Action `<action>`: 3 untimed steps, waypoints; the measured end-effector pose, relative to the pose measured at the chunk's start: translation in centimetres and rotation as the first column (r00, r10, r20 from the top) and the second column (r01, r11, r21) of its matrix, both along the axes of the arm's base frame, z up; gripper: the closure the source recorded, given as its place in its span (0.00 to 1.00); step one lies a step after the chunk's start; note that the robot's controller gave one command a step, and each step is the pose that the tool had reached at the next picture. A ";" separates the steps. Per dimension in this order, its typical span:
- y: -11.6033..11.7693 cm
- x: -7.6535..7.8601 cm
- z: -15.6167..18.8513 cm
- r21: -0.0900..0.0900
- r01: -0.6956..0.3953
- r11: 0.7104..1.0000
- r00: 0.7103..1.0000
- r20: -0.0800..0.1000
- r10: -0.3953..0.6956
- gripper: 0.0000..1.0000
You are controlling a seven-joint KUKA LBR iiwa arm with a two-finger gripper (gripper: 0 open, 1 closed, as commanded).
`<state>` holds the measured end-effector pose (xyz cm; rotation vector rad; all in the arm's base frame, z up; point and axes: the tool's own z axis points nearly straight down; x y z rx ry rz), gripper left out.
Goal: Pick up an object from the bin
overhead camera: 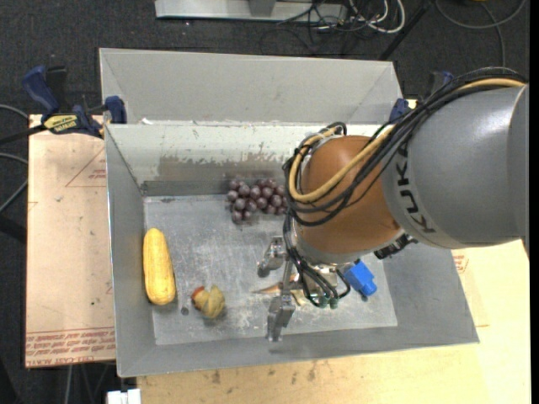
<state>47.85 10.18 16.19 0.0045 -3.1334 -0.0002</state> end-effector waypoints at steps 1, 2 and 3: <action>-0.1 0.2 0.4 0.001 0.003 1.000 1.000 0.008 -0.003 0.00; -6.3 1.9 -8.0 0.001 0.000 1.000 1.000 0.014 0.000 0.00; -7.5 2.5 -9.2 0.006 -0.018 1.000 1.000 0.024 0.018 0.00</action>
Offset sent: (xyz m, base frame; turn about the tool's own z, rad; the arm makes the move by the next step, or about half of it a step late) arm 0.0189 -0.0712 -0.0919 0.0009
